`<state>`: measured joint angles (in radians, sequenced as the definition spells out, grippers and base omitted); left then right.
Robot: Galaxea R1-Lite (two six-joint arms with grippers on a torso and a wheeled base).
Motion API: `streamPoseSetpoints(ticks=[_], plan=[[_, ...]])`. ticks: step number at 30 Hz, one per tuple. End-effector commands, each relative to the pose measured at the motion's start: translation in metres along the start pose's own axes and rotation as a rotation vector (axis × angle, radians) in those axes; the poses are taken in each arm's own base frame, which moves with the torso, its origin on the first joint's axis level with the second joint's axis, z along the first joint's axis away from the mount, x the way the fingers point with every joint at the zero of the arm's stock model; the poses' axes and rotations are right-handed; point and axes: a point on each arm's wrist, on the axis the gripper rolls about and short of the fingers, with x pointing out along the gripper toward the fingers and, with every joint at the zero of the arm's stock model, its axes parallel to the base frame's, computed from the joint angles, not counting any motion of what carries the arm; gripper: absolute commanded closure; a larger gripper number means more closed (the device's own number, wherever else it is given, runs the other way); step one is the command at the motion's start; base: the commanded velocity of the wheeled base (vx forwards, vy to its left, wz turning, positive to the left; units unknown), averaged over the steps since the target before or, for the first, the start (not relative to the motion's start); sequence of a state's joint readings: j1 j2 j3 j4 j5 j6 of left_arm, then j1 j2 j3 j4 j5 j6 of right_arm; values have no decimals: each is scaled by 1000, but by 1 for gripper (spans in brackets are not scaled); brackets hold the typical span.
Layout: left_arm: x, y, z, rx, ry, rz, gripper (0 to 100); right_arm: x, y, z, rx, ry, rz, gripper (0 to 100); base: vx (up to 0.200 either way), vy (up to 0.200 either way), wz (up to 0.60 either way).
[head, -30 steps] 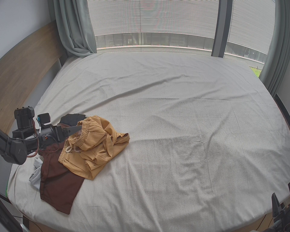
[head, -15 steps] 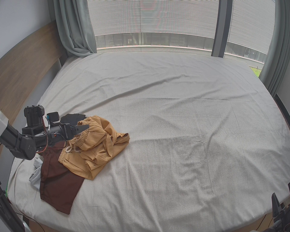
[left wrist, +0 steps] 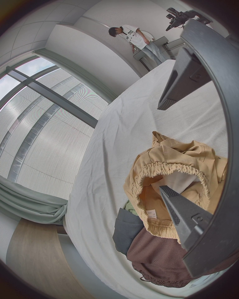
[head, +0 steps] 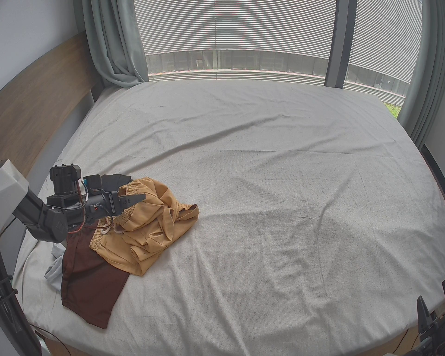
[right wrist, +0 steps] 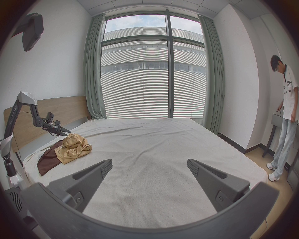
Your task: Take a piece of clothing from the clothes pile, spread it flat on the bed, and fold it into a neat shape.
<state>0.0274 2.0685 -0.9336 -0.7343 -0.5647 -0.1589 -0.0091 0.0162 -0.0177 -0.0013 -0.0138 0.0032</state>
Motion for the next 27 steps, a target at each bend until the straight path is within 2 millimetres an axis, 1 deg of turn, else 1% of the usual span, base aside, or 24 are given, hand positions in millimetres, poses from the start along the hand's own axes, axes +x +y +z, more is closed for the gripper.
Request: streamPoseSetpoints(ticks=[1,6,8,12,16,22,27], plan=[[11,6,-5,-8,14,-2,0,0,0,-4,0,1,0,0,0,0,0],[18,8,-4,-6,10,-11,0,0,0,-4,0,1,0,0,0,0,0],[21,5,-4,-3,11,-21,0,0,0,-4,0,1,0,0,0,0,0],[27,2,-8,0,18,-31,0,0,0,-4,0,1,0,0,0,0,0],[35,5,-11,7,11,-34,0,0,0,-4,0,1,0,0,0,0,0],[40,8,-12,11,2,-35,0,0,0,-4,0,1,0,0,0,0,0],[42,7,-7,22,-14,-41,0,0,0,-4,0,1,0,0,0,0,0]])
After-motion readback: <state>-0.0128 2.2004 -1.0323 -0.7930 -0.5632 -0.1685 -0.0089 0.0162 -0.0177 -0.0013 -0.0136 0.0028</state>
